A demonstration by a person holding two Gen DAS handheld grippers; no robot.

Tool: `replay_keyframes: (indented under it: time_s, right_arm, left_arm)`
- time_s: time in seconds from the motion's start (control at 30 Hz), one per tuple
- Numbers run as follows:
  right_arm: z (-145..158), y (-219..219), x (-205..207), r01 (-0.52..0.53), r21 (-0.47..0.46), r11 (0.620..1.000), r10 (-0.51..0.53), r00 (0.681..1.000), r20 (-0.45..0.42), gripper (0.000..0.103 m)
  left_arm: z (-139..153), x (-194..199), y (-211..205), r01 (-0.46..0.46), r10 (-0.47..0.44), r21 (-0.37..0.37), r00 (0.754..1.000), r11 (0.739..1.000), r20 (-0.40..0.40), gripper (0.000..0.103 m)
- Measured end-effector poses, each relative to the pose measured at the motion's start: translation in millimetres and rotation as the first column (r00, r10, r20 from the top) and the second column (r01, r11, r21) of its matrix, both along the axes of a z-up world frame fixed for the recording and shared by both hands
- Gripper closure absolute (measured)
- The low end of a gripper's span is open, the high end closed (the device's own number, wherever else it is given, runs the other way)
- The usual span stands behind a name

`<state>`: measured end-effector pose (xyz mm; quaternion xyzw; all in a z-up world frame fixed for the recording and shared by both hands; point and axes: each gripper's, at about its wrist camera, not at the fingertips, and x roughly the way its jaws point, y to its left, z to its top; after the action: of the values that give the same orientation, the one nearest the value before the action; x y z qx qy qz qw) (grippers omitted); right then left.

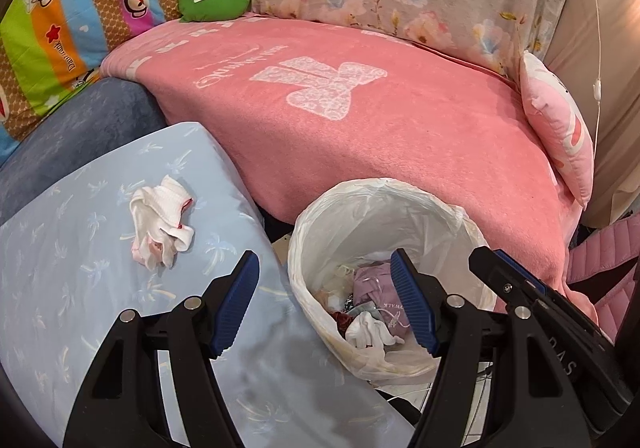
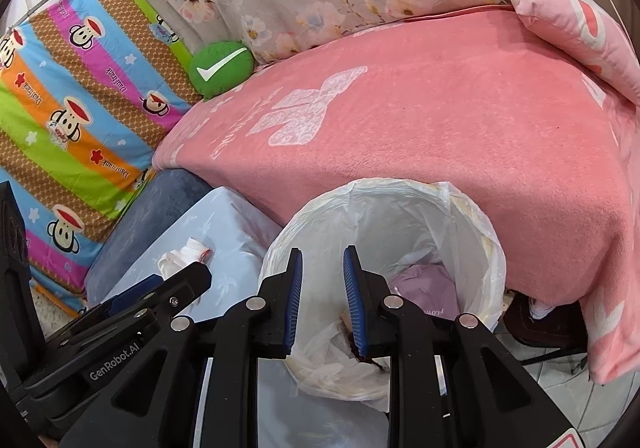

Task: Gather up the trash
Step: 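Move both open tools back toward the pink-white cloth on the table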

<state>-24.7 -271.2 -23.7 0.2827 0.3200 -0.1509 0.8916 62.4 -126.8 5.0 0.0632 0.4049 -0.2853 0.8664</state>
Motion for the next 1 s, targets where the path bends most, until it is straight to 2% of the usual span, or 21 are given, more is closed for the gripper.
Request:
replay_keyframes:
  time_s: [1.0]
  right_arm:
    - [1, 62, 32, -0.136, -0.067, 0.988, 0.132, 0.989, -0.058, 0.077]
  left_arm:
    - [-15, 17, 66, -0.126, 0.125, -0.015, 0.991, 0.992, -0.052, 0.038]
